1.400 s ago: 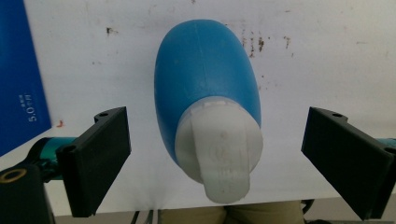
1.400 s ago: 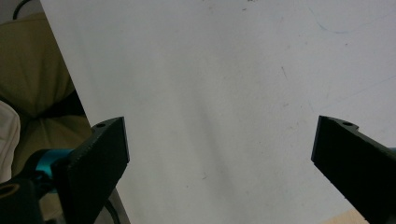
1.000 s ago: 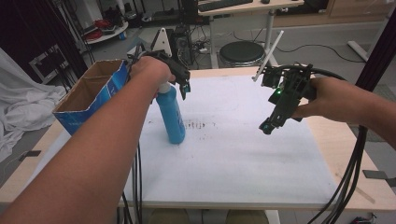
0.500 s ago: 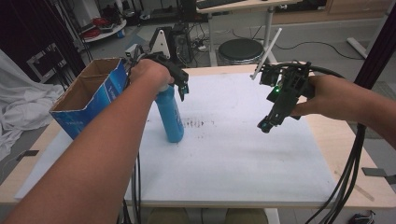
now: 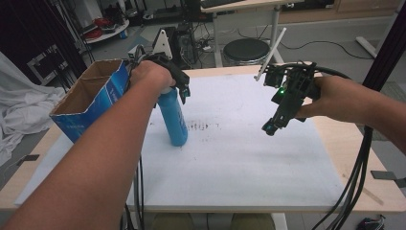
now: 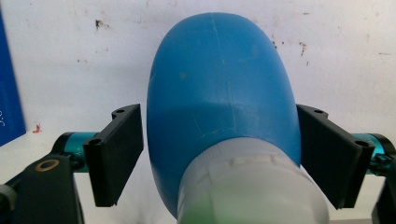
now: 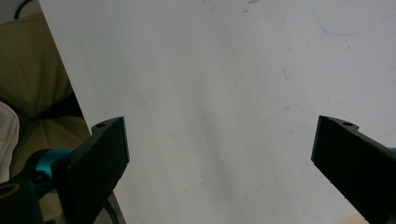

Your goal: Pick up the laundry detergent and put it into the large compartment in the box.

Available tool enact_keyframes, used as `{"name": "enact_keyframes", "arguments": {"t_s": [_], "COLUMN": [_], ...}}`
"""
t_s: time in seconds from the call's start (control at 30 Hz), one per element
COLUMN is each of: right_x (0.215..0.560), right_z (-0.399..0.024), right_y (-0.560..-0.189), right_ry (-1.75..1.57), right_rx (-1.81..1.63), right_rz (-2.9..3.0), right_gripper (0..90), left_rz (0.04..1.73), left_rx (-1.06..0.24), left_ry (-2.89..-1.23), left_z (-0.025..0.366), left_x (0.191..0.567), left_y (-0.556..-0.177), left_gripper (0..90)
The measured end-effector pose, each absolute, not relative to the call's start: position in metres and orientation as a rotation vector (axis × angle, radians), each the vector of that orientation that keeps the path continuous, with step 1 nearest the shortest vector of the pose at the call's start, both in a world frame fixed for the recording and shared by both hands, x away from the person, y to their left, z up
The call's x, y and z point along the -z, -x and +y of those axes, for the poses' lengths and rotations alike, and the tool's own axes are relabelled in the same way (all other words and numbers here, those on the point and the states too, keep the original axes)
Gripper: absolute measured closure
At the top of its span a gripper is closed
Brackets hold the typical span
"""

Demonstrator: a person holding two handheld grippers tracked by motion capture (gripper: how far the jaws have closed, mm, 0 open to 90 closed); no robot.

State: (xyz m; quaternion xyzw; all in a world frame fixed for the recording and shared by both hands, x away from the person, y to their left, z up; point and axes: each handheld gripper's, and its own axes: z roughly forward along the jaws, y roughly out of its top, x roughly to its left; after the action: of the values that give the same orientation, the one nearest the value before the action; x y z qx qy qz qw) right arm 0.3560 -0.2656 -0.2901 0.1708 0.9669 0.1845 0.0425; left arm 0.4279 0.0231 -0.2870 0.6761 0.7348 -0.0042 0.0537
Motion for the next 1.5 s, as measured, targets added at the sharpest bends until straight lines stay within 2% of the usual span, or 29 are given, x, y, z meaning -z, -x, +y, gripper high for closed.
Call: {"name": "enact_keyframes", "arguments": {"t_s": [0.53, 0.77, 1.17, 1.5], "right_x": [0.2898, 0.2898, 0.2903, 0.2899], "right_z": [-0.2666, -0.2655, -0.2652, -0.2665], "right_y": [-0.3561, -0.3556, -0.3562, -0.3562], "right_ry": [-0.526, -0.524, -0.520, -0.529], "right_rx": [-0.567, -0.563, -0.563, -0.564], "right_rz": [2.958, 2.962, 2.963, 2.963], "right_gripper": [3.2, 3.1, 3.2, 3.2], "left_rz": [2.229, 2.234, 2.222, 2.215], "left_rx": [0.009, 0.001, 0.002, 0.033], "left_ry": [-2.045, -2.050, -2.051, -2.075], "left_z": [0.0234, 0.0232, 0.0235, 0.0271], "left_x": [0.2867, 0.2875, 0.2873, 0.2853], "left_y": [-0.4275, -0.4275, -0.4277, -0.4285], "left_gripper": [28.7, 29.0, 36.4, 37.1]}}
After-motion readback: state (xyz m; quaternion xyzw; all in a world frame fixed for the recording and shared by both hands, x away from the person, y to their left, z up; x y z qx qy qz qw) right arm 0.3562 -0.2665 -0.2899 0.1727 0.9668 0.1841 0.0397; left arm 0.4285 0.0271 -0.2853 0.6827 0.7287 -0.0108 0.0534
